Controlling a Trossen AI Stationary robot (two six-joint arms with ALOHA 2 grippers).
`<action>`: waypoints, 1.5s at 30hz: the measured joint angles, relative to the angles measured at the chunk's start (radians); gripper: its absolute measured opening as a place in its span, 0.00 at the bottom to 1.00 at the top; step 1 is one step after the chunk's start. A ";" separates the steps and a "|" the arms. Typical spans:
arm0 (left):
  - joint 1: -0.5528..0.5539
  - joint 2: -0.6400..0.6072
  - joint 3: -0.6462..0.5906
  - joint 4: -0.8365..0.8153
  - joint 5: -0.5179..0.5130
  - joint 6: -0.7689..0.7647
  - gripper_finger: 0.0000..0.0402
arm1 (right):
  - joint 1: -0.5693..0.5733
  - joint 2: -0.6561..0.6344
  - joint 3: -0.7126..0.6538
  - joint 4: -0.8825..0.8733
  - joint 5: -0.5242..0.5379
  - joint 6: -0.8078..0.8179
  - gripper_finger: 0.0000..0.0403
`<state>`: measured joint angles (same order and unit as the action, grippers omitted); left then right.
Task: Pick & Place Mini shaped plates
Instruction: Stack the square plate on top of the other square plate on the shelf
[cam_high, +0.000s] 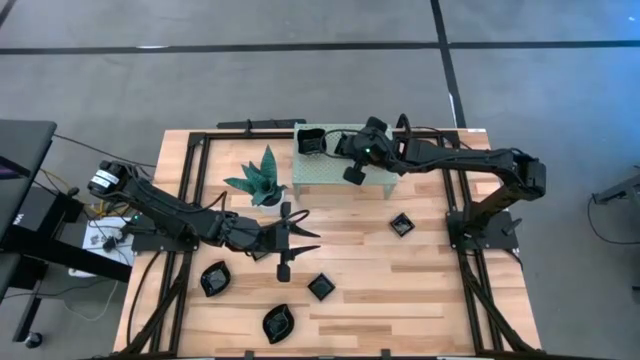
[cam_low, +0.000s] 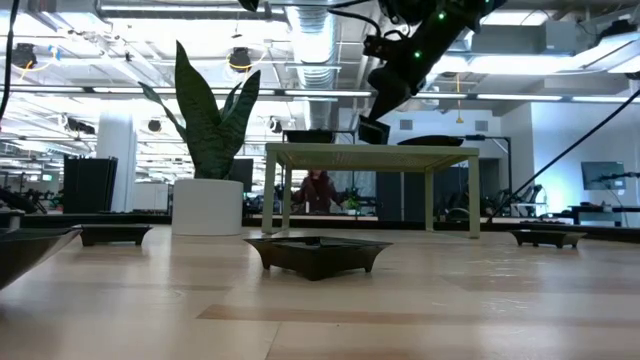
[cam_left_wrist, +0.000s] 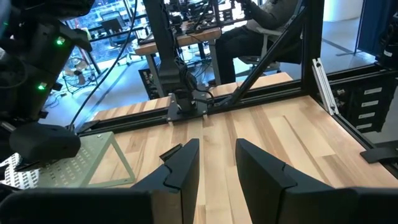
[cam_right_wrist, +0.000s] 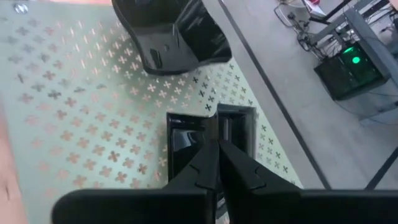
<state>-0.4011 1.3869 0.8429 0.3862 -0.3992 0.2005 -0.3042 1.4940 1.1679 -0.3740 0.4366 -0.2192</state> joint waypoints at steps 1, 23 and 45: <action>0.000 0.000 0.000 0.000 0.000 0.000 0.26 | 0.000 0.000 0.000 -0.009 0.000 0.000 0.02; 0.000 0.002 0.000 0.002 0.010 -0.100 0.26 | 0.217 -0.056 0.035 -0.125 0.106 -0.066 0.18; 0.010 0.324 0.206 -0.019 0.164 -0.357 0.42 | 0.663 -0.643 -0.720 0.295 -0.030 0.246 0.18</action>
<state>-0.3916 1.7109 1.0486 0.3674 -0.2356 -0.1560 0.3586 0.8512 0.4483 -0.0788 0.4064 0.0267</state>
